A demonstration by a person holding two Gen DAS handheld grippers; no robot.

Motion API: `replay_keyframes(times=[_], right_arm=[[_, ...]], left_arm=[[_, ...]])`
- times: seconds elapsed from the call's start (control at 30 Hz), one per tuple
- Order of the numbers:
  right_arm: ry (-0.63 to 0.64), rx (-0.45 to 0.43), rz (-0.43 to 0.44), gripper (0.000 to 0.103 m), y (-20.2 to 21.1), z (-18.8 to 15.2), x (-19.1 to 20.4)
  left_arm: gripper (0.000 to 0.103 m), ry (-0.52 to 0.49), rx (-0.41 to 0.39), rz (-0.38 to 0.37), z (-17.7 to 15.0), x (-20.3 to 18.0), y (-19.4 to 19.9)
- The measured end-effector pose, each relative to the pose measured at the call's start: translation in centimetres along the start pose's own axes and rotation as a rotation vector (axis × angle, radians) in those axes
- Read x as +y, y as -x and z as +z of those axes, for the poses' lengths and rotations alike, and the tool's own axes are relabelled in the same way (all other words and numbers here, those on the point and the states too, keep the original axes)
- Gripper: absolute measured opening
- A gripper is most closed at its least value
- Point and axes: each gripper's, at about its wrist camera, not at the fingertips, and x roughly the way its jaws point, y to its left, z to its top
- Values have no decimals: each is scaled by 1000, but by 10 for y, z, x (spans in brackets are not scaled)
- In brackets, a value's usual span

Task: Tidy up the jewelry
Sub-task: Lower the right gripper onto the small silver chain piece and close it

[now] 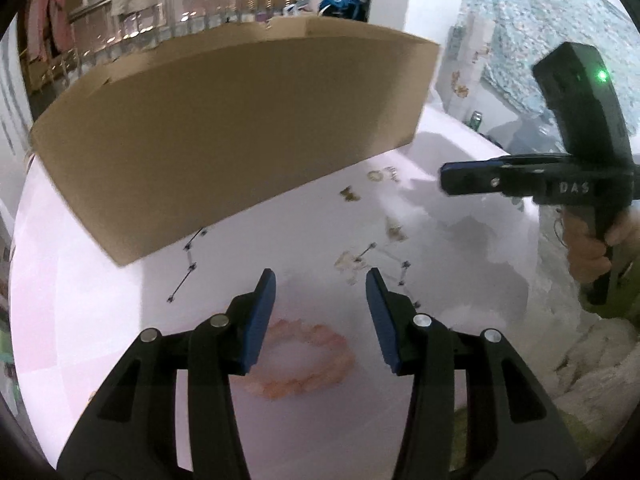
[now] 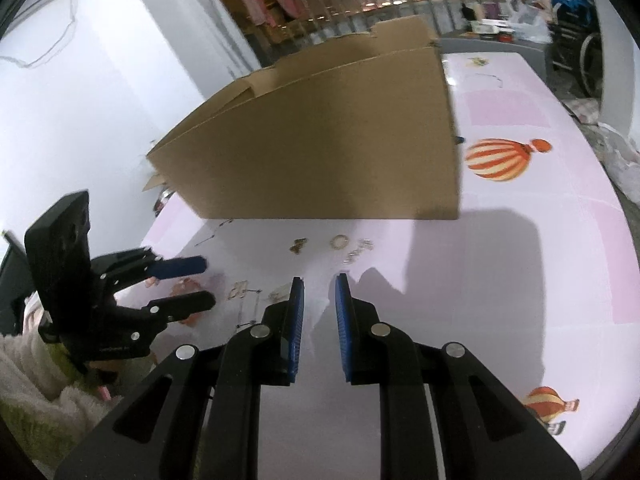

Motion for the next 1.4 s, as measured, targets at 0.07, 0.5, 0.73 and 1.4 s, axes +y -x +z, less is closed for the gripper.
replay_keyframes(times=[0.07, 0.5, 0.73, 1.4], right_arm=[[41, 6, 14, 17, -3, 0, 7], [253, 70, -9, 32, -24, -3, 32], [377, 87, -62, 32, -32, -6, 42], [437, 123, -14, 17, -28, 0, 39]], left_arm=[[45, -25, 2, -4, 3, -7, -4], [26, -81, 28, 35, 11, -22, -18], [15, -96, 21, 24, 10, -22, -18], [15, -107, 22, -3, 8, -18, -17]])
